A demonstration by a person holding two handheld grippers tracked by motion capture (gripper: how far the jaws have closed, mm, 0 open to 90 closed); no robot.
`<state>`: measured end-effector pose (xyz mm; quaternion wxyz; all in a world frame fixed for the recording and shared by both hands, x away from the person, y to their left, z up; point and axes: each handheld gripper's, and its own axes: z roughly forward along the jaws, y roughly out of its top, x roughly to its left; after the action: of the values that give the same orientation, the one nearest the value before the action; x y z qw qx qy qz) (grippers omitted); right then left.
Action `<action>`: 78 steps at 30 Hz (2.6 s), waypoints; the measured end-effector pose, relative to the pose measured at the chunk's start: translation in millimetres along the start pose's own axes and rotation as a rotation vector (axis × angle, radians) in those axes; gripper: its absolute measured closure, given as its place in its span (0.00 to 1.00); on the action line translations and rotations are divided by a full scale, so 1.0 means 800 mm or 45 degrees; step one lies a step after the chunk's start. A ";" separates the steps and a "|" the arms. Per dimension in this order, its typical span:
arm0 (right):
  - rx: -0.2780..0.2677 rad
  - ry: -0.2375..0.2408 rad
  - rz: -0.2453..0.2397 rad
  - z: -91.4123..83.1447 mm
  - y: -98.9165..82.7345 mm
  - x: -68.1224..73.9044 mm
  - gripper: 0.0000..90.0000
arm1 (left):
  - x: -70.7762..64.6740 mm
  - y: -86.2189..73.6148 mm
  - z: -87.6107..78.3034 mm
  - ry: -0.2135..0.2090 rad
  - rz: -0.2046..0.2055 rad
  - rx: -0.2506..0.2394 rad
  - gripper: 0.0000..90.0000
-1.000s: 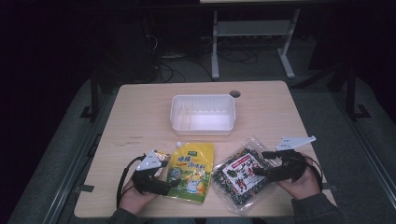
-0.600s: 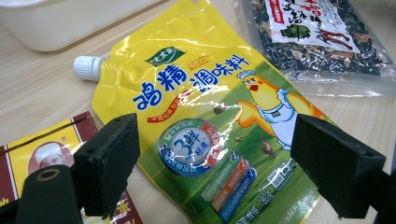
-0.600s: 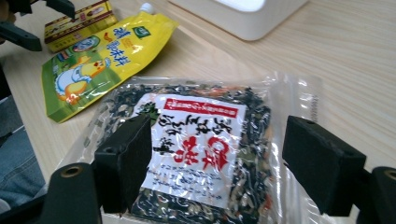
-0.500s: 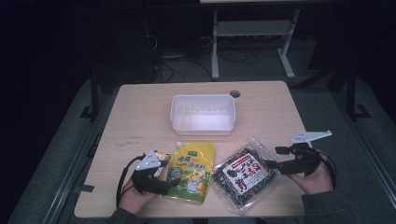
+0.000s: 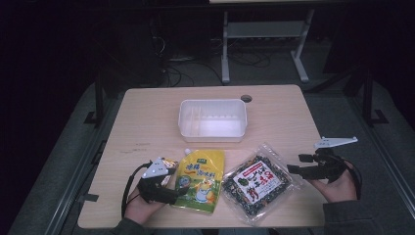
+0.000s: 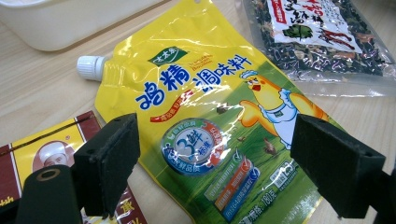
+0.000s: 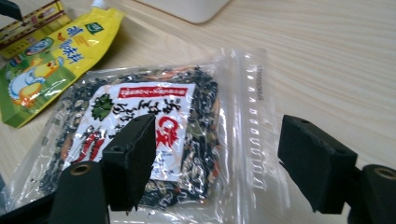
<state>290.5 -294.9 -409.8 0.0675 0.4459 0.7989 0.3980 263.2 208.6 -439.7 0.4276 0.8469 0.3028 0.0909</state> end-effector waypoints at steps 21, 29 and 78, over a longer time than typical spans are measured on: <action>0.103 -0.079 0.212 -0.004 -0.045 -0.029 0.42 | 0.000 0.000 0.003 -0.005 0.008 0.017 0.17; 0.131 -0.069 0.269 -0.004 -0.056 -0.037 0.50 | -0.001 0.000 0.005 -0.009 0.015 0.026 0.17; 0.180 -0.098 0.134 -0.033 -0.031 -0.021 1.00 | -0.027 0.030 0.038 -0.132 0.051 0.081 0.21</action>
<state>272.4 -330.0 -413.4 0.0456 0.5058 0.7973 0.3262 268.8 164.6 -437.2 0.4138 0.8695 0.2659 0.0458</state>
